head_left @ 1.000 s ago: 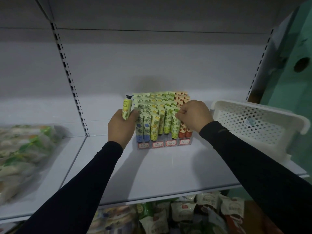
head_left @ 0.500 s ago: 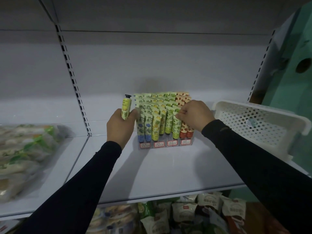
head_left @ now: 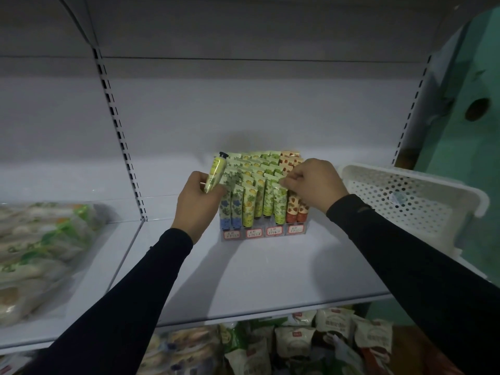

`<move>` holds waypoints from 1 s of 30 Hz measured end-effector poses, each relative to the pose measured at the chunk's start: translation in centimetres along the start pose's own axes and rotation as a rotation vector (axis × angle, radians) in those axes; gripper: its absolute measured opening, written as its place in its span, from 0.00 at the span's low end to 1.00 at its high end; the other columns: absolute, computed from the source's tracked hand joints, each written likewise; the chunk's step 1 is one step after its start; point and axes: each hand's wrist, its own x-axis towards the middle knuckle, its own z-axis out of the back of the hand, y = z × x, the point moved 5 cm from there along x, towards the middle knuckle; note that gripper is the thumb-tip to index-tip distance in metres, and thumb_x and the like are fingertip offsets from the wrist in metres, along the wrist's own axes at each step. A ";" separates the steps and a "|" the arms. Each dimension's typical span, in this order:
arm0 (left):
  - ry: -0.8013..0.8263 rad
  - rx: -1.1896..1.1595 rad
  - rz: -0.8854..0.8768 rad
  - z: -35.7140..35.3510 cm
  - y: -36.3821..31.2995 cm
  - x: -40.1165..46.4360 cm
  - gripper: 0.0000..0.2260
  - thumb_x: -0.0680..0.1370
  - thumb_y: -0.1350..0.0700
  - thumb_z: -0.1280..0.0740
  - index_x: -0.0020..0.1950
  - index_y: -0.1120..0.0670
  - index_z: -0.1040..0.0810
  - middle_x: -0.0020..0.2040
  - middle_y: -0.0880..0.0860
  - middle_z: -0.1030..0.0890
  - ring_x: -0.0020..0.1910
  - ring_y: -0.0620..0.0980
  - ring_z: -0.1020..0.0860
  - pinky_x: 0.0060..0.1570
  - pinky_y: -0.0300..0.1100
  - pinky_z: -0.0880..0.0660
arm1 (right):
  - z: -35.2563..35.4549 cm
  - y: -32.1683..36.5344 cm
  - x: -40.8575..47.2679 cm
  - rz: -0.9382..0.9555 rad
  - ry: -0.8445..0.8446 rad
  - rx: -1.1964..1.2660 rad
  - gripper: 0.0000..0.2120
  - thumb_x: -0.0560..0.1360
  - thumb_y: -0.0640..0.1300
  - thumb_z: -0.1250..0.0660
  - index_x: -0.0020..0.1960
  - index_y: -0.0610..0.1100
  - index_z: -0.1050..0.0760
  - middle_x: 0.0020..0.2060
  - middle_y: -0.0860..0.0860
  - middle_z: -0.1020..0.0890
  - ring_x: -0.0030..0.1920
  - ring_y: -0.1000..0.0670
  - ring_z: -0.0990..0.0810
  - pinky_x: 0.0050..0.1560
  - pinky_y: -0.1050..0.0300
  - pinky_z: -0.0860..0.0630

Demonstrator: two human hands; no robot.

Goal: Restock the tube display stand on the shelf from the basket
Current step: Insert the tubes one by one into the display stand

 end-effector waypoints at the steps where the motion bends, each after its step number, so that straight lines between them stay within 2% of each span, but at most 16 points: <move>1: 0.023 -0.036 0.005 -0.1 -0.1 0.0 0.06 0.76 0.56 0.33 0.44 0.51 0.30 0.37 0.50 0.28 0.32 0.49 0.32 0.35 0.44 0.34 | 0.2 0.2 -0.1 0.006 -0.019 0.014 0.15 0.76 0.53 0.31 0.39 0.42 0.18 0.28 0.54 0.25 0.30 0.57 0.28 0.37 0.59 0.30; 5: 0.167 -0.147 0.029 -1.1 -0.9 -0.4 0.07 0.79 0.57 0.34 0.42 0.55 0.27 0.34 0.53 0.27 0.31 0.49 0.29 0.36 0.46 0.29 | 0.5 1.1 -0.4 0.050 -0.075 0.019 0.16 0.77 0.53 0.33 0.42 0.41 0.17 0.33 0.49 0.22 0.35 0.52 0.26 0.37 0.61 0.34; 8: 0.280 -0.159 0.069 -2.0 -1.3 -0.9 0.10 0.80 0.54 0.35 0.45 0.60 0.23 0.36 0.54 0.23 0.35 0.51 0.26 0.37 0.43 0.27 | 0.3 1.5 -0.7 0.077 -0.083 0.049 0.20 0.77 0.54 0.34 0.41 0.38 0.18 0.34 0.42 0.20 0.37 0.46 0.23 0.34 0.72 0.35; 10: 0.347 -0.171 0.098 -2.4 -1.2 -1.2 0.12 0.81 0.52 0.35 0.52 0.62 0.23 0.39 0.55 0.21 0.36 0.51 0.25 0.36 0.42 0.27 | 0.2 1.8 -1.1 0.075 -0.081 0.107 0.19 0.78 0.54 0.35 0.40 0.41 0.17 0.34 0.47 0.19 0.36 0.51 0.23 0.35 0.72 0.34; 12: 0.410 -0.182 0.114 -2.7 -1.2 -1.4 0.12 0.81 0.51 0.36 0.53 0.60 0.23 0.40 0.54 0.20 0.35 0.50 0.24 0.35 0.41 0.27 | 0.1 2.3 -1.4 0.071 -0.072 0.196 0.16 0.78 0.55 0.35 0.43 0.44 0.17 0.38 0.51 0.17 0.40 0.55 0.22 0.38 0.69 0.31; 15: 0.500 -0.153 0.106 -3.4 -1.3 -1.8 0.09 0.81 0.51 0.35 0.50 0.58 0.24 0.40 0.54 0.20 0.32 0.51 0.26 0.32 0.40 0.28 | 0.1 2.8 -1.6 0.055 -0.068 0.339 0.14 0.78 0.56 0.35 0.55 0.48 0.19 0.45 0.56 0.18 0.46 0.57 0.21 0.46 0.69 0.27; 17: 0.546 -0.093 0.075 -3.7 -1.4 -2.0 0.09 0.80 0.53 0.34 0.47 0.58 0.24 0.39 0.54 0.20 0.30 0.51 0.29 0.31 0.40 0.32 | 0.0 3.0 -1.5 0.034 -0.037 0.416 0.16 0.77 0.57 0.35 0.61 0.52 0.23 0.45 0.60 0.21 0.45 0.62 0.22 0.44 0.74 0.30; 19: 0.575 -0.052 0.043 -3.8 -1.5 -2.0 0.12 0.79 0.53 0.31 0.47 0.62 0.23 0.39 0.52 0.20 0.31 0.52 0.32 0.32 0.41 0.35 | -0.5 3.0 -1.3 0.012 0.041 0.480 0.15 0.76 0.57 0.34 0.60 0.52 0.22 0.47 0.61 0.20 0.47 0.63 0.21 0.42 0.73 0.29; 21: 0.578 -0.053 0.042 -3.7 -1.7 -1.9 0.15 0.78 0.51 0.31 0.50 0.64 0.23 0.40 0.52 0.20 0.34 0.52 0.33 0.34 0.44 0.36 | -0.8 2.8 -1.2 0.011 0.083 0.539 0.10 0.76 0.53 0.32 0.53 0.50 0.19 0.46 0.60 0.18 0.46 0.62 0.20 0.43 0.69 0.27; 23: 0.538 -0.160 0.106 -3.4 -1.7 -1.7 0.12 0.79 0.53 0.32 0.51 0.63 0.20 0.40 0.52 0.20 0.35 0.52 0.30 0.35 0.42 0.32 | -0.4 2.7 -1.5 0.015 0.070 0.634 0.06 0.75 0.48 0.30 0.50 0.48 0.18 0.44 0.59 0.18 0.44 0.63 0.20 0.44 0.70 0.26; 26: 0.450 -0.409 0.204 -2.9 -1.7 -1.1 0.06 0.77 0.62 0.31 0.54 0.60 0.20 0.40 0.55 0.21 0.34 0.49 0.26 0.35 0.38 0.25 | 0.4 2.7 -1.8 0.034 0.058 0.803 0.07 0.75 0.41 0.29 0.52 0.42 0.18 0.46 0.55 0.17 0.41 0.64 0.19 0.42 0.72 0.25; 30: 0.321 -0.581 0.218 -2.2 -2.0 -0.2 0.13 0.74 0.67 0.30 0.56 0.58 0.23 0.39 0.56 0.19 0.33 0.51 0.23 0.35 0.40 0.22 | 0.2 3.0 -2.4 0.037 0.179 0.865 0.13 0.74 0.37 0.29 0.58 0.42 0.21 0.49 0.56 0.18 0.45 0.62 0.17 0.45 0.69 0.23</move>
